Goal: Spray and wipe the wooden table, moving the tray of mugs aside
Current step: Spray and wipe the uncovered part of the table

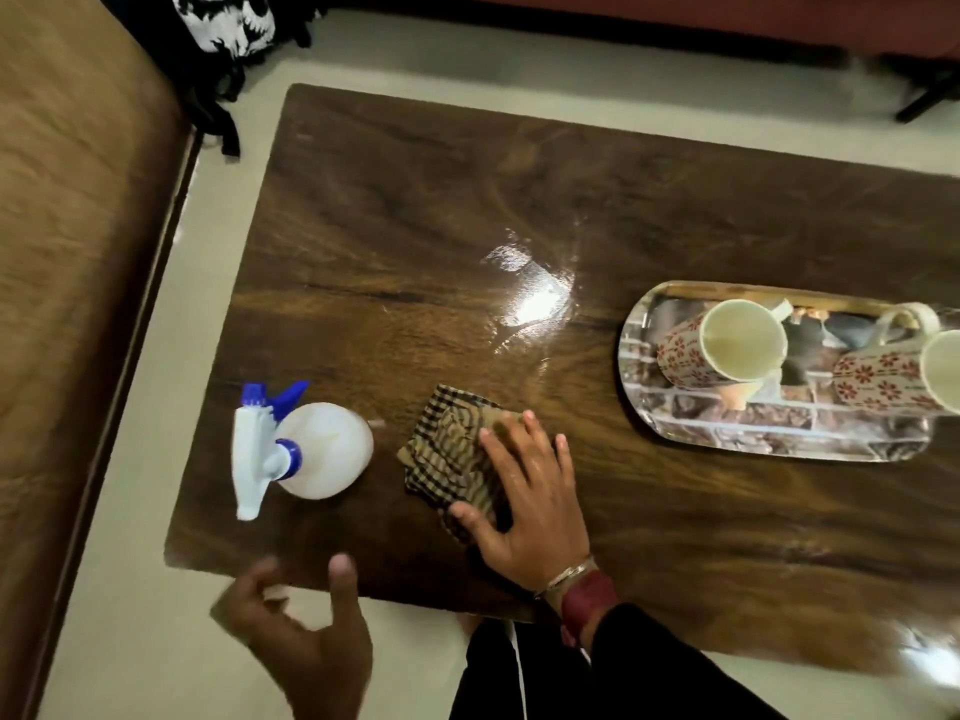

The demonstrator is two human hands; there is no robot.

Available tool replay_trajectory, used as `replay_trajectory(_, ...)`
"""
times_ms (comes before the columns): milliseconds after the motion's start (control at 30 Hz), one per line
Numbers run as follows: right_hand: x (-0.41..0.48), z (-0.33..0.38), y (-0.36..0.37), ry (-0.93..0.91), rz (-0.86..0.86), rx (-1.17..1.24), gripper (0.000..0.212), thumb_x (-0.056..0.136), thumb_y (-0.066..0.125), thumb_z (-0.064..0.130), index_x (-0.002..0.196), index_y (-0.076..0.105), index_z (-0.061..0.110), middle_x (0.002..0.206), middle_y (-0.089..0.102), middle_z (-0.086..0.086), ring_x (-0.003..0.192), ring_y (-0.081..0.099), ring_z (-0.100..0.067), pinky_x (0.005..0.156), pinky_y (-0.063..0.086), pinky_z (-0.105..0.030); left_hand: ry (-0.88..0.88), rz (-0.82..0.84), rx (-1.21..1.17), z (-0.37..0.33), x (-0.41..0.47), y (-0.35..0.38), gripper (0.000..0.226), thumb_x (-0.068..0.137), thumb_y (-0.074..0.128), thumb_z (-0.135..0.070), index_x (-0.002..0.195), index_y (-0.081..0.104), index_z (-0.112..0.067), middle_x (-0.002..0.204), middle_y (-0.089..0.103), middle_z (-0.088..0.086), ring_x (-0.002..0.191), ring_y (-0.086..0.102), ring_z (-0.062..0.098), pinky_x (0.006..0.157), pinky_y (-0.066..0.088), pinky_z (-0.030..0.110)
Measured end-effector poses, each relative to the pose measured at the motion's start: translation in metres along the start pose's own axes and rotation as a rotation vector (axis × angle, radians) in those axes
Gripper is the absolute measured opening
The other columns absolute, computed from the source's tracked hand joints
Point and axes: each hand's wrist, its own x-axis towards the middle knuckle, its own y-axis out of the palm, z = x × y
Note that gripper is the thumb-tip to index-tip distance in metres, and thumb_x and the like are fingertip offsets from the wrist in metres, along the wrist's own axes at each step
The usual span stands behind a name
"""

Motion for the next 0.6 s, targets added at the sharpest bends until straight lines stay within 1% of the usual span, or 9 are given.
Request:
replay_trajectory(67, -0.01, -0.025, -0.016, 0.074, -0.157, 0.013, 0.058, 0.099, 0.055, 0.055, 0.138, 0.062, 0.012, 0.147, 0.056, -0.011, 0.144, 0.047, -0.029, 0.121, 0.032, -0.052, -0.098, -0.042, 0.029, -0.02, -0.037, 0.004, 0.054, 0.083, 0.07, -0.049, 0.105, 0.051, -0.003, 0.091, 0.047, 0.011, 0.078, 0.05, 0.037, 0.069, 0.044, 0.051)
replay_trajectory(133, -0.02, -0.052, -0.036, 0.173, -0.313, -0.024, 0.043, 0.098, 0.057, 0.044, 0.121, 0.068, 0.009, 0.127, 0.065, -0.015, 0.124, 0.058, -0.031, 0.105, 0.043, -0.048, -0.149, 0.031, 0.044, -0.047, -0.063, 0.013, 0.043, 0.077, 0.071, -0.047, 0.096, 0.052, -0.014, 0.082, 0.051, 0.011, 0.07, 0.047, 0.034, 0.065, 0.043, 0.035)
replay_trajectory(267, -0.04, -0.113, -0.102, 0.465, -0.59, 0.023, 0.024, 0.098, 0.057, 0.024, 0.101, 0.063, 0.001, 0.102, 0.06, -0.017, 0.096, 0.056, -0.032, 0.087, 0.043, -0.038, 0.033, 0.332, -0.023, -0.107, -0.081, 0.044, 0.024, 0.08, 0.074, -0.041, 0.089, 0.063, -0.021, 0.07, 0.057, -0.011, 0.066, 0.056, 0.012, 0.063, 0.045, 0.013)
replay_trajectory(333, -0.045, -0.141, -0.14, 0.684, -0.774, 0.107, 0.021, 0.097, 0.058, 0.017, 0.1, 0.06, -0.004, 0.099, 0.056, -0.02, 0.087, 0.05, -0.024, 0.082, 0.038, -0.028, 0.126, 0.479, 0.002, -0.129, -0.072, 0.068, 0.014, 0.086, 0.079, -0.027, 0.083, 0.069, -0.019, 0.068, 0.061, -0.015, 0.073, 0.061, 0.0, 0.066, 0.042, 0.002)
replay_trajectory(367, -0.049, -0.16, -0.158, 0.805, -0.858, 0.148, 0.022, 0.097, 0.058, 0.015, 0.103, 0.06, -0.006, 0.1, 0.055, -0.021, 0.084, 0.048, -0.021, 0.08, 0.036, -0.024, 0.142, 0.545, 0.025, -0.139, -0.067, 0.084, 0.012, 0.088, 0.079, -0.024, 0.082, 0.07, -0.02, 0.068, 0.062, -0.016, 0.075, 0.062, -0.004, 0.066, 0.042, 0.001)
replay_trajectory(433, -0.057, -0.202, -0.192, 0.996, -0.946, 0.235, 0.032, 0.095, 0.061, 0.02, 0.113, 0.058, -0.006, 0.107, 0.056, -0.023, 0.086, 0.052, -0.023, 0.081, 0.039, -0.024, 0.095, 0.675, 0.076, -0.155, -0.059, 0.122, 0.011, 0.091, 0.075, -0.028, 0.082, 0.069, -0.026, 0.068, 0.066, -0.014, 0.074, 0.065, -0.003, 0.065, 0.046, 0.008)
replay_trajectory(467, -0.059, -0.222, -0.204, 1.057, -0.94, 0.276, 0.042, 0.093, 0.061, 0.03, 0.12, 0.057, -0.003, 0.107, 0.059, -0.022, 0.089, 0.057, -0.026, 0.084, 0.045, -0.03, 0.042, 0.73, 0.092, -0.156, -0.053, 0.141, 0.01, 0.092, 0.072, -0.033, 0.085, 0.07, -0.027, 0.07, 0.068, -0.011, 0.071, 0.066, 0.002, 0.067, 0.053, 0.017)
replay_trajectory(533, -0.055, -0.26, -0.226, 1.11, -0.844, 0.323, 0.055, 0.092, 0.06, 0.043, 0.129, 0.057, 0.003, 0.096, 0.064, -0.01, 0.085, 0.062, -0.027, 0.089, 0.053, -0.044, -0.11, 0.822, 0.106, -0.159, -0.049, 0.183, 0.016, 0.092, 0.069, -0.044, 0.091, 0.071, -0.028, 0.078, 0.074, -0.007, 0.074, 0.071, 0.009, 0.078, 0.061, 0.036)
replay_trajectory(600, -0.041, -0.287, -0.236, 1.089, -0.695, 0.369, 0.046, 0.099, 0.064, 0.036, 0.132, 0.06, 0.004, 0.092, 0.064, -0.005, 0.083, 0.059, -0.023, 0.089, 0.053, -0.042, -0.271, 0.851, 0.033, -0.163, -0.05, 0.215, 0.018, 0.094, 0.067, -0.044, 0.09, 0.071, -0.026, 0.086, 0.077, -0.001, 0.079, 0.075, 0.017, 0.08, 0.063, 0.045)
